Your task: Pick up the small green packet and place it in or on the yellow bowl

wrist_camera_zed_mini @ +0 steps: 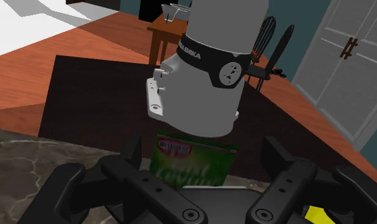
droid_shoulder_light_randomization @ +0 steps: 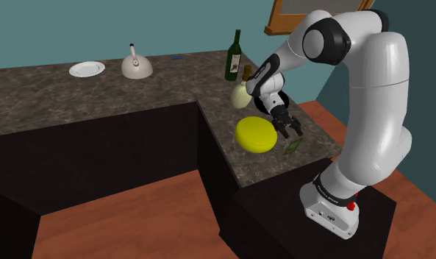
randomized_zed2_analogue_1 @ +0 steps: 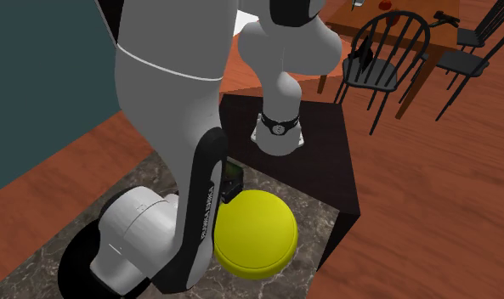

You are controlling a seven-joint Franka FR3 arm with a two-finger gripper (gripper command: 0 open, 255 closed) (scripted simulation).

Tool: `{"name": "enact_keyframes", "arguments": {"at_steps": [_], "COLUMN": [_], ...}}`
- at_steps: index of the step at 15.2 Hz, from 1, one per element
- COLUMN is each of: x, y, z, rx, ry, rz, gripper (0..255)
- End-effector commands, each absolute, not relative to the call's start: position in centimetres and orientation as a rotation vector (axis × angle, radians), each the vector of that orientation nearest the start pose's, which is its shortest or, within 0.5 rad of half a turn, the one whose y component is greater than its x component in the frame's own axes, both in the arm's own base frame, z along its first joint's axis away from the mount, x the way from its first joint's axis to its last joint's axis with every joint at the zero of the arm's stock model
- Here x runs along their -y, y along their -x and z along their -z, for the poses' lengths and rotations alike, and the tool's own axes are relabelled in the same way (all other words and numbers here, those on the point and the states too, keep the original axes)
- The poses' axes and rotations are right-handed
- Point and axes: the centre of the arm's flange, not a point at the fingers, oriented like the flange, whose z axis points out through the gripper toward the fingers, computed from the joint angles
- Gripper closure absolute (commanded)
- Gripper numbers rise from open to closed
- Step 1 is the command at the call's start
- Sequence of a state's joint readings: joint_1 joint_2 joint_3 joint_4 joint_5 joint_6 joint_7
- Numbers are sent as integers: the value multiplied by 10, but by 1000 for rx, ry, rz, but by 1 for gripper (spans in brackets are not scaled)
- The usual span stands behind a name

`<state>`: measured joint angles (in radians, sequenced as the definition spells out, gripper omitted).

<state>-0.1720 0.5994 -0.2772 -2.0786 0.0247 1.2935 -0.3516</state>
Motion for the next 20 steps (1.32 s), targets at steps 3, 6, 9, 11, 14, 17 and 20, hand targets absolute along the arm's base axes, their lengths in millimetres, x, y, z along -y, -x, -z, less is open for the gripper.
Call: {"name": "enact_keyframes", "arguments": {"at_steps": [3,6,9,11,14,17,20], "x": [177,172,172,172,172,172,172], "y": [-343,-331,-331,-331,-331,-331,-331], "z": [-136,-133,-133,-133,-133,-133,-133], "rx": [-209,-209,-209,-209,-209,-209,-209], "ry": [2168,2168,2168,2168,2168,2168,2168], "rz": [-1705,-1705,-1705,-1705,-1705,-1705,-1705], "gripper": [0,0,0,0,255,255,255]}}
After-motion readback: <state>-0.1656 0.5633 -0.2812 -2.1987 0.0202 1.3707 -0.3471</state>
